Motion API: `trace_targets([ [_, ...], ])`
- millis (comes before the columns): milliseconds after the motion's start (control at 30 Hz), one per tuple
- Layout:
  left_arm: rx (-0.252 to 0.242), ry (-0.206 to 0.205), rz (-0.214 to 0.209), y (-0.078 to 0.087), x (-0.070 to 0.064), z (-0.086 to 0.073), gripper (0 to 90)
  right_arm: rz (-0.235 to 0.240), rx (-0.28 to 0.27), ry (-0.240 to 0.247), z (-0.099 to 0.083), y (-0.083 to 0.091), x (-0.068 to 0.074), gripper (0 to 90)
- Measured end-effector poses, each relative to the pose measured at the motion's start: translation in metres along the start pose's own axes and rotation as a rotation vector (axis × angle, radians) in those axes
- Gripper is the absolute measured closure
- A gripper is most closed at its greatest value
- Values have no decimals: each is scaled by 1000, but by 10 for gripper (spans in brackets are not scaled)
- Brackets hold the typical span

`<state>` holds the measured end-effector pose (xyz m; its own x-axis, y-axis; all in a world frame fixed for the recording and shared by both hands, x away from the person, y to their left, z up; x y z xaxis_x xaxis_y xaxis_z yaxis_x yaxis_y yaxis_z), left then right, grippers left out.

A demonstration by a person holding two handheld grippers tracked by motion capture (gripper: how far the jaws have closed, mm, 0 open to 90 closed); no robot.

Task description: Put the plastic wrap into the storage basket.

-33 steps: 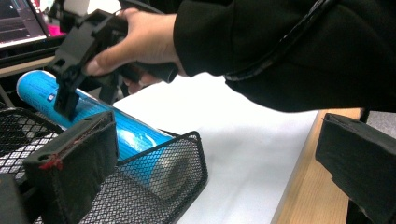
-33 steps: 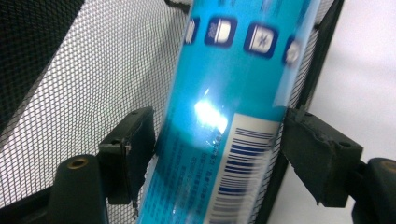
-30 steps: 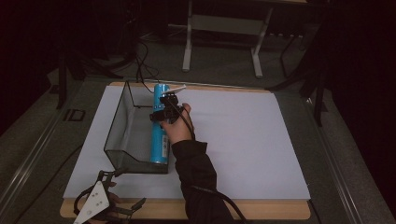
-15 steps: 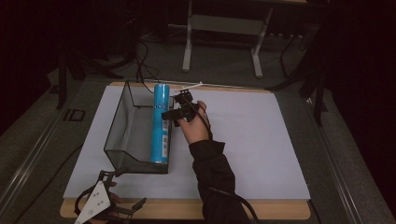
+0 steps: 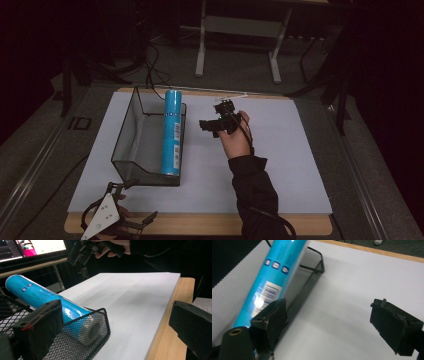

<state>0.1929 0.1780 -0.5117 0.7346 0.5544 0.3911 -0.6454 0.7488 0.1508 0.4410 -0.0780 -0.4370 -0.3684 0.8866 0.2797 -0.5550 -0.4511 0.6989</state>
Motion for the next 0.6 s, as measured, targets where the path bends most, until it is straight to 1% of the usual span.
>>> trace_targets([
  [133,3,-4,5,0,0,0,0,-10,-10,12,-6,10,-13,141],
  [300,3,1,3,-1,0,0,0,-14,-28,10,-16,22,-26,142],
  [433,4,0,2,-1,-1,0,0,-2,-39,15,-25,32,-35,141],
  [467,4,1,2,-1,-1,0,0,-2,-39,15,-25,32,-35,141],
  [500,4,2,3,-1,-1,0,1,12,-46,16,-28,34,-37,142],
  [567,5,2,0,-2,-1,0,0,9,-50,17,-33,39,-41,141],
  [600,6,-1,0,-2,-1,0,0,16,-49,21,-36,40,-44,142],
])
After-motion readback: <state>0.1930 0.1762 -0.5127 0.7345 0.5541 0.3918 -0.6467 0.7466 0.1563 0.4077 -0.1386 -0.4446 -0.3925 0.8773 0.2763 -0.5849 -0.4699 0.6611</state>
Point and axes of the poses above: each handheld gripper's, and its own axes: y roughly backward along the jaws, z roughly out of its top, x roughly to its left, the point moved 4 cm from there along -y, roughly forward along the jaws, and after that the axes turned 12 degrees about -y, right-handed, at the moved point
